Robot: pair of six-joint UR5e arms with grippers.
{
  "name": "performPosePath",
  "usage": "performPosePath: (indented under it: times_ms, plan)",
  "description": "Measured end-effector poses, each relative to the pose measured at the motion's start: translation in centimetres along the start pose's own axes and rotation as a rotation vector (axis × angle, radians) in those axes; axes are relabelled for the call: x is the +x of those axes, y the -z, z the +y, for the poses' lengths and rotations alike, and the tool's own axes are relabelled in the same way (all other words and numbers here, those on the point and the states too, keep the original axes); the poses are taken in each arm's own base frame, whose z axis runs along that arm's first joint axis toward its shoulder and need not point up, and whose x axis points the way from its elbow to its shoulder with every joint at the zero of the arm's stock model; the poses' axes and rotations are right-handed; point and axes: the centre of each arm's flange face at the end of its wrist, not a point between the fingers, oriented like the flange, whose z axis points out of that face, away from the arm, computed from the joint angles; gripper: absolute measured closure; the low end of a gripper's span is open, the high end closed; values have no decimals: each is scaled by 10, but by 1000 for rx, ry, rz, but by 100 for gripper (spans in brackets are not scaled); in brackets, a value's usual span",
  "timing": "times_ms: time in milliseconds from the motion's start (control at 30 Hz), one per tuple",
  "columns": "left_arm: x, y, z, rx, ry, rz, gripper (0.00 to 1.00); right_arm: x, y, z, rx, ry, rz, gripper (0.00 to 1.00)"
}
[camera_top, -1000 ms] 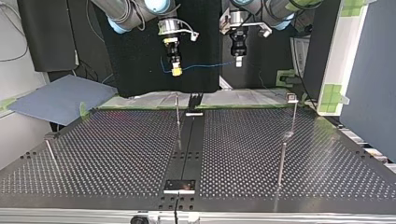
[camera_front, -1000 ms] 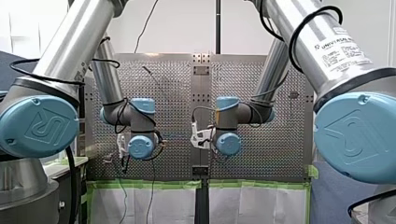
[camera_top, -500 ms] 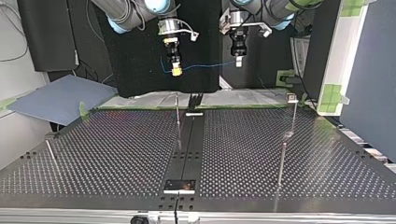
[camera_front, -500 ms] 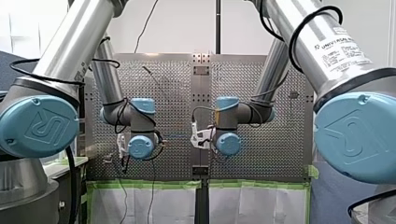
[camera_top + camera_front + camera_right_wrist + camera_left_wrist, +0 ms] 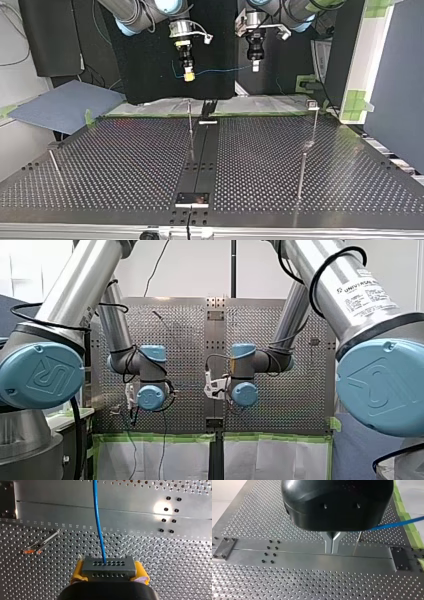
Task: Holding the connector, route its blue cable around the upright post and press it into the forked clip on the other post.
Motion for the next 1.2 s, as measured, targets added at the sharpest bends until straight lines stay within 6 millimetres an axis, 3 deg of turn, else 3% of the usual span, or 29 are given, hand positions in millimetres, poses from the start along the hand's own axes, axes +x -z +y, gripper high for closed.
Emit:
performPosePath:
  times_ms: [333, 733, 1200]
  plan:
    - [2, 1, 1, 0, -4, 5, 100, -2, 1, 1, -1, 1, -5, 100]
    - [5, 2, 2, -1, -9, 11, 100, -42, 11, 1, 4, 23, -91, 100]
    - [5, 2, 2, -1, -9, 12, 100, -44, 11, 1, 5, 24, -95, 100]
